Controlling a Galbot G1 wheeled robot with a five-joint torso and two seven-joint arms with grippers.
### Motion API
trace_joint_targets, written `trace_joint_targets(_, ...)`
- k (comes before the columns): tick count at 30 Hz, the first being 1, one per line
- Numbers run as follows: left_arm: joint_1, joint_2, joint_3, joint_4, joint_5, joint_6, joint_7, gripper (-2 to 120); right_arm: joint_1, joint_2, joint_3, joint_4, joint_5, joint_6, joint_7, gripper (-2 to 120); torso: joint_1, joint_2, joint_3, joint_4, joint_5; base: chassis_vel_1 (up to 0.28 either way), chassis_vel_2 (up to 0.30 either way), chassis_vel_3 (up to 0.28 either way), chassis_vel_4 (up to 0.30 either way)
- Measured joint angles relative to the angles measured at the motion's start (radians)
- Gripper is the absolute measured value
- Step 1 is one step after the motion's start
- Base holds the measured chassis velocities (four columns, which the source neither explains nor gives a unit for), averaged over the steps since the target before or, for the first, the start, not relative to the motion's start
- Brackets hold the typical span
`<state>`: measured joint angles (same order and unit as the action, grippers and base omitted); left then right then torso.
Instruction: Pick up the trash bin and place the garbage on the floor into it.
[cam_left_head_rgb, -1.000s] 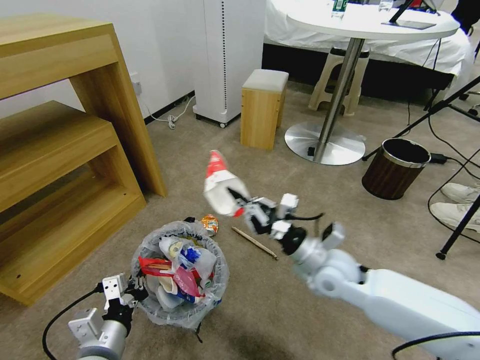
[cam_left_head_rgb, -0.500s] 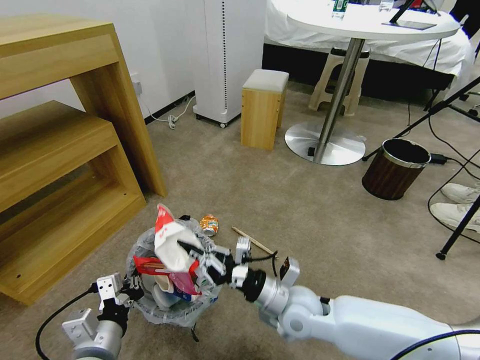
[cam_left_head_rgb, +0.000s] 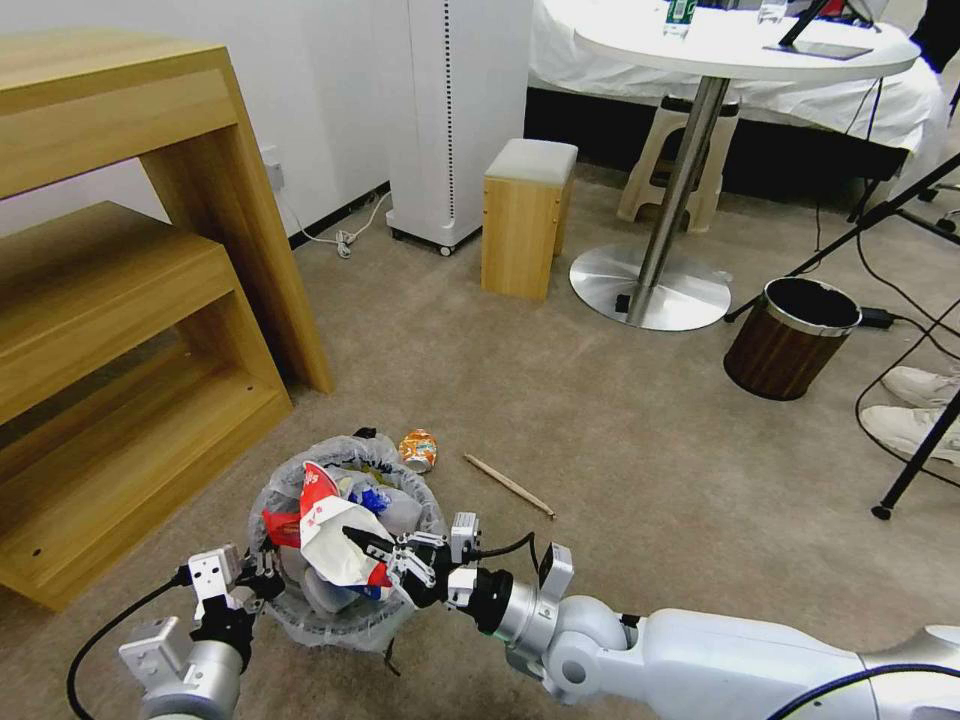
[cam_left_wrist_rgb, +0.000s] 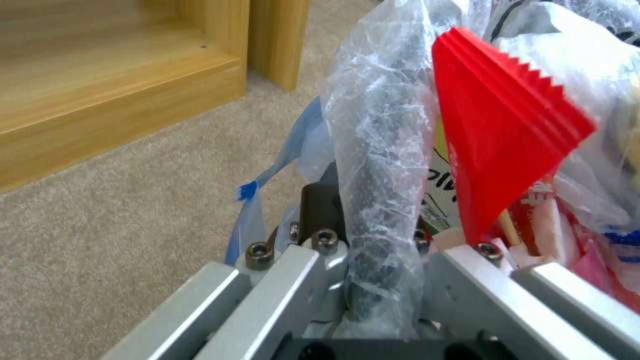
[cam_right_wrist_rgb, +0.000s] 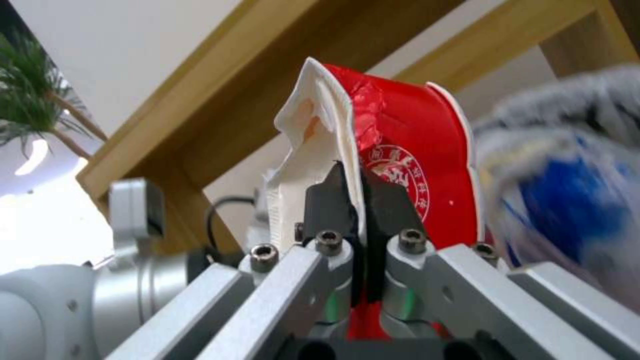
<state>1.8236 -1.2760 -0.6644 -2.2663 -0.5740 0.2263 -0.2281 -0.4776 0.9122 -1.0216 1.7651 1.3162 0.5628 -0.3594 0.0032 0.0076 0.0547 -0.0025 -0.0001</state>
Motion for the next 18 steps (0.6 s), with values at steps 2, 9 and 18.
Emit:
trace_joint_targets(2, 0.003, 0.0, -0.001, -0.003, -0.001, 0.0, 0.0, 1, -0.009, 0.004, -0.001, -0.018, -0.01, 0.001, -0.001, 0, 0.0, 0.0, 0.0, 0.0, 0.0, 0.0, 0.0, 0.0, 0.0)
trace_joint_targets(9, 0.01, -0.002, -0.003, -0.007, -0.002, -0.003, 0.0, 1, -0.033, 0.006, 0.004, -0.049, -0.033, 0.003, 0.001, 0, 0.0, 0.0, 0.0, 0.0, 0.0001, 0.0, 0.0, 0.0, 0.0)
trace_joint_targets(18, 0.017, -0.01, 0.002, -0.013, 0.004, -0.008, 0.007, 1, -0.043, 0.002, 0.013, -0.086, -0.084, -0.029, 0.053, 0, 0.0, 0.0, 0.0, 0.0, 0.0001, 0.0, 0.0, 0.0, 0.0)
